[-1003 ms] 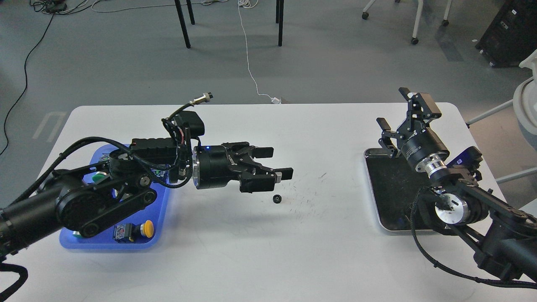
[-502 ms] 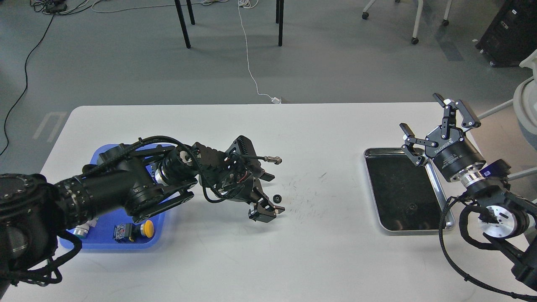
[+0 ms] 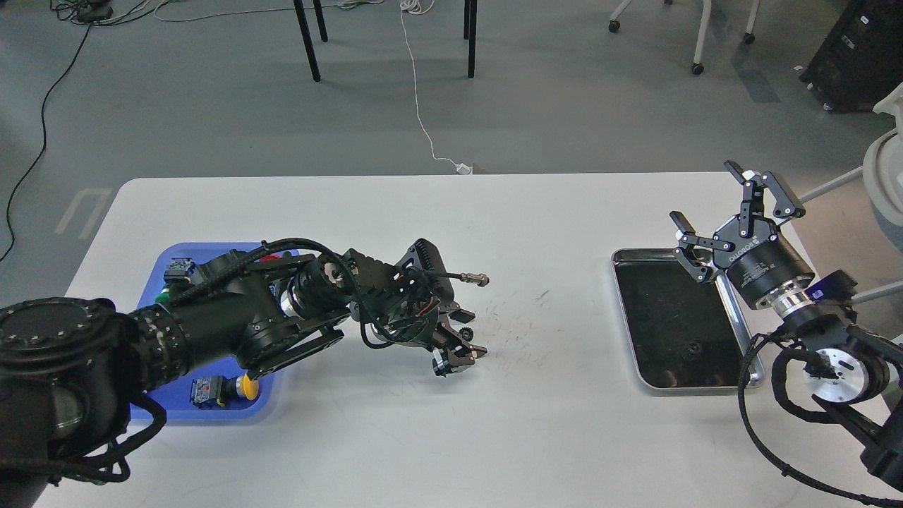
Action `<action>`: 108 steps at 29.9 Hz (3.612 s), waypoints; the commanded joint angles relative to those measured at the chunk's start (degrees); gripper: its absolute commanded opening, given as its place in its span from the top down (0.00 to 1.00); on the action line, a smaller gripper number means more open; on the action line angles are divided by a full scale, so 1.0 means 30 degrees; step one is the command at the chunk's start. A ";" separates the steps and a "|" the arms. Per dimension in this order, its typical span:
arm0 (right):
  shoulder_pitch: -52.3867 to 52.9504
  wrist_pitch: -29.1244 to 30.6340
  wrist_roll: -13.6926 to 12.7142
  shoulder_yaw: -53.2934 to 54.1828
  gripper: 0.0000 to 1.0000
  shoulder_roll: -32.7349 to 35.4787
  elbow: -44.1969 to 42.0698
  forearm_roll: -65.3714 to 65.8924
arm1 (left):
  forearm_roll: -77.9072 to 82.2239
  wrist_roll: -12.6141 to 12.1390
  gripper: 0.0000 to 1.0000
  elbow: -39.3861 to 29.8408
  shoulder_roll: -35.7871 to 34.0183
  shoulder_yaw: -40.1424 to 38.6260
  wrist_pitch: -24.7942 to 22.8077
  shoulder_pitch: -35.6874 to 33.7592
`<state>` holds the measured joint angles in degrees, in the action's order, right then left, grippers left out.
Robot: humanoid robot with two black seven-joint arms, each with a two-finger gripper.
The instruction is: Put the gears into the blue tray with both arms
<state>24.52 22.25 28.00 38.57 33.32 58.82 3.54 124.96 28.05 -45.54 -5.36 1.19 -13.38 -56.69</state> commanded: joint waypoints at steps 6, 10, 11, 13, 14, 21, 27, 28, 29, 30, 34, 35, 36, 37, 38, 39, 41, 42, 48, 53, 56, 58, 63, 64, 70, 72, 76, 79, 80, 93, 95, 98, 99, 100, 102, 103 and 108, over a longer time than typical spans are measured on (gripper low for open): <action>0.0001 -0.0003 -0.0001 -0.0025 0.02 -0.0002 0.0052 0.0078 | 0.0014 -0.0017 0.86 0.0560 -0.0147 0.0453 0.0123 0.0118; 0.0031 -0.0003 -0.0001 -0.0025 0.02 -0.0089 0.0052 0.0108 | 0.0014 -0.0017 0.88 0.0560 -0.0176 0.0395 0.0153 0.0031; 0.0031 -0.0003 -0.0001 -0.0025 0.02 -0.0119 0.0052 0.0108 | 0.0014 -0.0017 0.88 0.0560 -0.0176 0.0395 0.0153 0.0002; 0.0060 -0.0003 -0.0001 -0.0025 0.02 -0.0177 0.0052 0.0137 | 0.0014 -0.0017 0.88 0.0357 -0.0263 0.0307 0.0153 -0.0057; 0.0089 -0.0003 -0.0001 -0.0025 0.02 -0.0207 0.0052 0.0137 | -0.0021 -0.0017 0.88 0.0297 -0.0322 0.0220 0.0153 -0.0057; 0.0294 -0.0033 -0.0001 -0.0054 0.02 -0.0324 0.0052 0.0166 | -0.1980 -0.0017 0.87 -0.3153 -0.2983 -0.0162 0.0094 -0.2018; 0.0324 -0.0033 -0.0001 -0.0084 0.02 -0.0500 0.0023 0.0225 | -0.3593 -0.0017 0.86 -0.6231 -0.7491 -0.0951 0.0036 -0.2958; 0.0353 -0.0033 -0.0001 -0.0055 0.02 -0.0500 0.0052 0.0196 | -0.3828 -0.0017 0.86 -0.6875 -0.8371 -0.0982 0.0007 -0.2871; 0.0382 -0.0033 -0.0001 -0.0084 0.02 -0.0500 0.0023 0.0225 | -0.4062 -0.0017 0.86 -0.7577 -0.9511 -0.0924 -0.0023 -0.2725; 0.0440 -0.0033 -0.0001 -0.0055 0.02 -0.0529 0.0023 0.0225 | -0.4181 -0.0017 0.86 -0.8048 -1.0508 -0.0837 0.0006 -0.2665; 0.0703 -0.0033 -0.0001 -0.0055 0.02 -0.0617 -0.0240 0.0225 | -0.4211 -0.0017 0.85 -0.8668 -1.3909 -0.0806 0.0006 -0.1292; 0.0820 -0.0033 -0.0001 -0.0113 0.02 -0.0733 -0.0270 0.0225 | -0.4240 -0.0017 0.85 -0.8581 -1.4555 -0.0806 0.0006 -0.0940; 0.0851 -0.0033 -0.0001 -0.0113 0.02 -0.0821 -0.0299 0.0225 | -0.4269 -0.0017 0.85 -0.8522 -1.5112 -0.0748 0.0006 -0.0646; 0.0880 -0.0033 -0.0001 -0.0113 0.02 -0.0880 -0.0300 0.0225 | -0.4270 -0.0017 0.85 -0.8493 -1.5756 -0.0748 0.0064 -0.0237; 0.0909 -0.0033 -0.0001 -0.0142 0.02 -0.0939 -0.0300 0.0225 | -0.4270 -0.0017 0.85 -0.8492 -1.6342 -0.0777 0.0094 0.0318; 0.0909 -0.0062 -0.0001 -0.0142 0.02 -0.1026 -0.0329 0.0254 | -0.4270 -0.0017 0.85 -0.8492 -1.6696 -0.0893 0.0123 0.0817; 0.1113 -0.0178 -0.0001 -0.0113 0.02 -0.1202 -0.0503 0.0254 | -0.4240 -0.0017 0.85 -0.8463 -1.6934 -0.1070 0.0182 0.1406; 0.1260 -0.0324 -0.0001 -0.0113 0.02 -0.1261 -0.0650 0.0254 | -0.4269 -0.0017 0.85 -0.8463 -1.6992 -0.1070 0.0211 0.1466; 0.1495 -0.0472 -0.0001 -0.0142 0.02 -0.1291 -0.0856 0.0225 | -0.4065 -0.0017 0.84 -0.8114 -1.6759 -0.1070 0.0182 0.2108; 0.1495 -0.0472 -0.0001 -0.0142 0.02 -0.1291 -0.0856 0.0254 | -0.4094 -0.0017 0.83 -0.6853 -1.6143 -0.1041 0.0211 0.2433; 0.1466 -0.0472 -0.0001 -0.0142 0.02 -0.1291 -0.0856 0.0225 | -0.4065 -0.0017 0.82 -0.6852 -1.6114 -0.1041 0.0182 0.2899; 0.1437 -0.0472 -0.0001 -0.0142 0.02 -0.1291 -0.0856 0.0254 | -0.4035 -0.0017 0.82 -0.6823 -1.6114 -0.1041 0.0182 0.3164; 0.1408 -0.0472 -0.0001 -0.0172 0.02 -0.1291 -0.0768 0.0254 | -0.4035 -0.0017 0.81 -0.6034 -1.6056 -0.0953 0.0182 0.3282; 0.1437 -0.0472 -0.0001 -0.0172 0.02 -0.1291 -0.0768 0.0254 | -0.4035 -0.0017 0.81 -0.6003 -1.6026 -0.0953 0.0182 0.3283; 0.1408 -0.0472 -0.0001 -0.0172 0.02 -0.1291 -0.0768 0.0254 | -0.3801 -0.0017 0.79 -0.5914 -1.6113 -0.1012 0.0182 0.3605; 0.1408 -0.0472 -0.0001 -0.0172 0.02 -0.1291 -0.0768 0.0225 | -0.3830 -0.0017 0.77 -0.6002 -1.6172 -0.1070 0.0182 0.3751; 0.1466 -0.0472 -0.0001 -0.0143 0.02 -0.1291 -0.0797 0.0254 | -0.3918 -0.0017 0.77 -0.6323 -1.6289 -0.1070 0.0182 0.3810; 0.1466 -0.0472 -0.0001 -0.0172 0.02 -0.1291 -0.0739 0.0225 | -0.3889 -0.0017 0.77 -0.6442 -1.6319 -0.1070 0.0182 0.3810; 0.1466 -0.0472 -0.0001 -0.0172 0.02 -0.1291 -0.0768 0.0254 | -0.3889 -0.0017 0.76 -0.6442 -1.6319 -0.1070 0.0182 0.3810; 0.1554 -0.0413 -0.0001 -0.0172 0.02 -0.1233 -0.0710 0.0254 | -0.5465 -0.0017 0.11 -0.6997 -1.7022 -0.3993 -0.0051 0.4308; 0.1612 -0.0384 -0.0001 -0.0172 0.02 -0.1145 -0.0710 0.0254 | -0.6956 -0.0017 0.09 -0.7202 -1.7051 -0.4991 -0.0169 0.4163; 0.1817 -0.0297 -0.0001 -0.0201 0.02 -0.0940 -0.0651 0.0719 | -1.0350 -0.0017 0.07 -0.7611 -1.7022 -0.6659 -0.0170 0.4044; 0.1905 -0.0238 -0.0001 -0.0230 0.02 -0.0910 -0.0651 0.1245 | -1.1524 -0.0017 0.07 -0.7875 -1.7022 -0.7217 -0.0169 0.4073; 0.2051 -0.0209 -0.0001 -0.0346 0.02 -0.0736 -0.0622 0.2352 | -1.3130 -0.0017 0.07 -0.8225 -1.6906 -0.7831 -0.0198 0.4103; 0.2693 -0.0179 -0.0001 -0.0872 0.02 -0.0065 -0.0418 0.5044 | -1.6439 -0.0017 0.06 -0.8928 -1.6789 -0.8392 -0.0111 0.4336; 0.3103 -0.0121 -0.0001 -0.1281 0.02 0.0375 -0.0272 0.6538 | -1.8371 -0.0017 0.06 -0.9309 -1.6730 -0.8452 -0.0053 0.4424; 0.6088 0.0171 -0.0001 -0.4470 0.02 0.2162 0.1396 1.3162 | -2.6727 -0.0017 0.03 -1.0396 -1.5531 -0.9795 0.0211 0.5887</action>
<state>37.61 22.04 28.00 30.82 36.75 60.22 32.84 57.01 27.99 -75.60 -54.12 -25.13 -13.13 -41.36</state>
